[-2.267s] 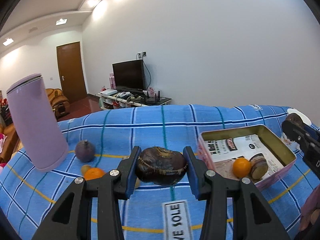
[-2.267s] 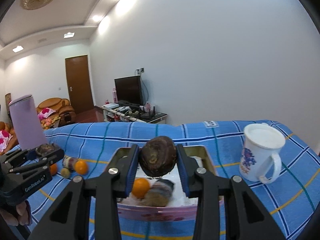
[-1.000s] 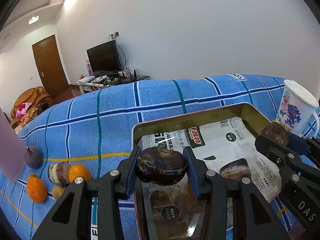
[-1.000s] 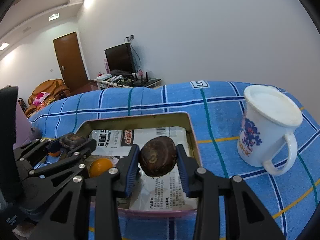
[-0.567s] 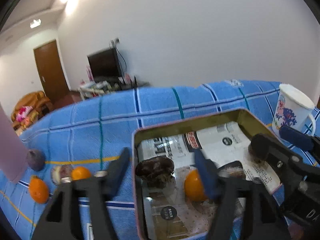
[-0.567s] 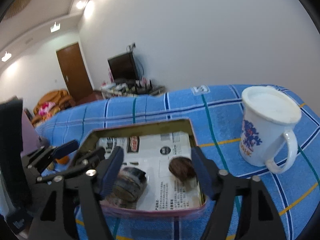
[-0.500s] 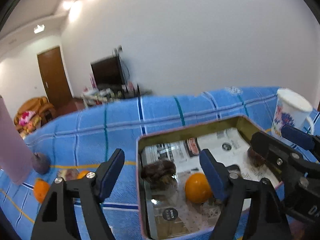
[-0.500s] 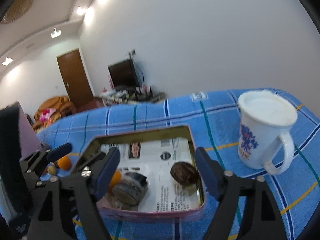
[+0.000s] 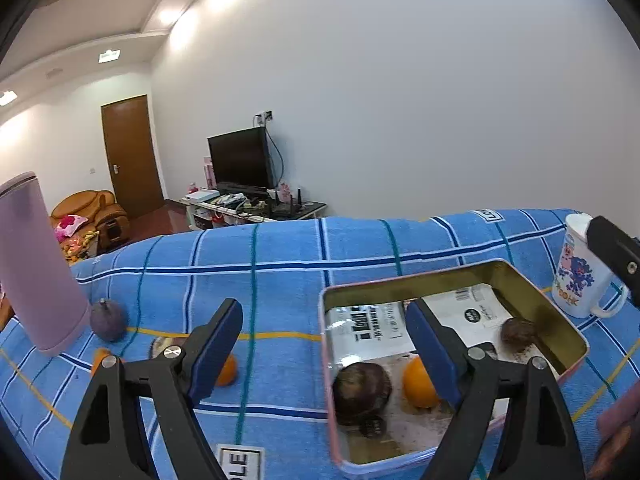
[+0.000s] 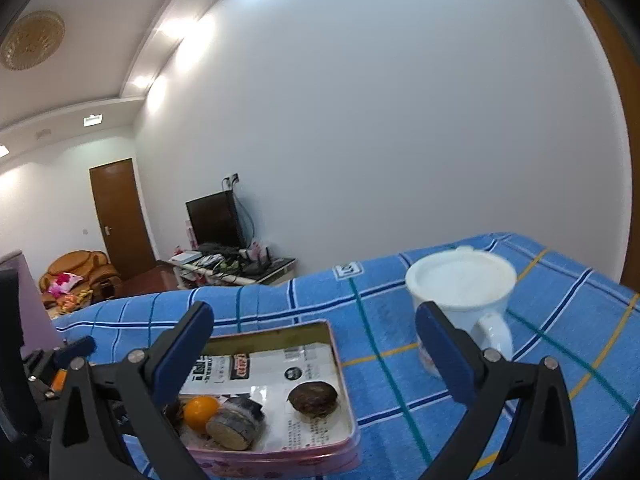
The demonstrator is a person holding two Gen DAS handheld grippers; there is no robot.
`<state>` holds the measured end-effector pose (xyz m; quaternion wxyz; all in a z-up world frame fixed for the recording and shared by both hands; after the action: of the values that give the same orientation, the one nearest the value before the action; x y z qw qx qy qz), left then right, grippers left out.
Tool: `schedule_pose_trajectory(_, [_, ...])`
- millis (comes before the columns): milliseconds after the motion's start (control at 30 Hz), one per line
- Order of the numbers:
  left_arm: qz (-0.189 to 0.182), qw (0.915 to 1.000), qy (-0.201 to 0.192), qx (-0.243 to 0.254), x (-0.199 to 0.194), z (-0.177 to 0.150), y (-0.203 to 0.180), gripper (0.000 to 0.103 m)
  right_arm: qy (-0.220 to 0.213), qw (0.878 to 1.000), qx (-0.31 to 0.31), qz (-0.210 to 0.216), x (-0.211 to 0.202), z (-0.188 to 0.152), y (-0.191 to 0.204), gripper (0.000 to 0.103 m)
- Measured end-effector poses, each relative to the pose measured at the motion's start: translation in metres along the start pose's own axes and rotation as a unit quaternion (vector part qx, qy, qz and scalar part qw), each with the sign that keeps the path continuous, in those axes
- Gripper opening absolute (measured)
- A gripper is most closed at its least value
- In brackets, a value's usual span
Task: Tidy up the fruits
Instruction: 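Lift both open tools away from the pink tin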
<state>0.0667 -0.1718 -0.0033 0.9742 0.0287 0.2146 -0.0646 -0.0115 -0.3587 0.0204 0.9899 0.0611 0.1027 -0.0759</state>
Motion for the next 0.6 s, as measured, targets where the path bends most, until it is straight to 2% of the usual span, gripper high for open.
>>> schedule_pose_trajectory(167, [0.025,0.9995,-0.019,-0.002,-0.007,0.001,0.013,0.085,-0.049,0.998,-0.026,-0.026,-0.014,0.0,0.006,0.103])
schedule_pose_trajectory(333, [0.048,0.998,-0.041,-0.002,-0.014,0.0,0.023,0.085,-0.119,0.991,-0.036,-0.041,-0.039,0.003,0.007,0.103])
schedule_pose_trajectory(600, [0.057,0.9972,-0.049,-0.002,-0.022,-0.007,0.029,0.085,-0.118,0.992,-0.019,-0.046,-0.041,0.005,0.001,0.103])
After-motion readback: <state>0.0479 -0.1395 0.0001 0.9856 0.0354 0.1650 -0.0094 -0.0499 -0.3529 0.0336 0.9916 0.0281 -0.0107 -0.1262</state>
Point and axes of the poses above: each gripper's, at about its wrist camera, not at the fingertips, and x roughly the way its jaws point, y to its left, z to its top, the point moved 2 cm from there along x, roughly the way its jaws point, and after that the axes turned 3 degrees about -x, right-handed, at the moved point
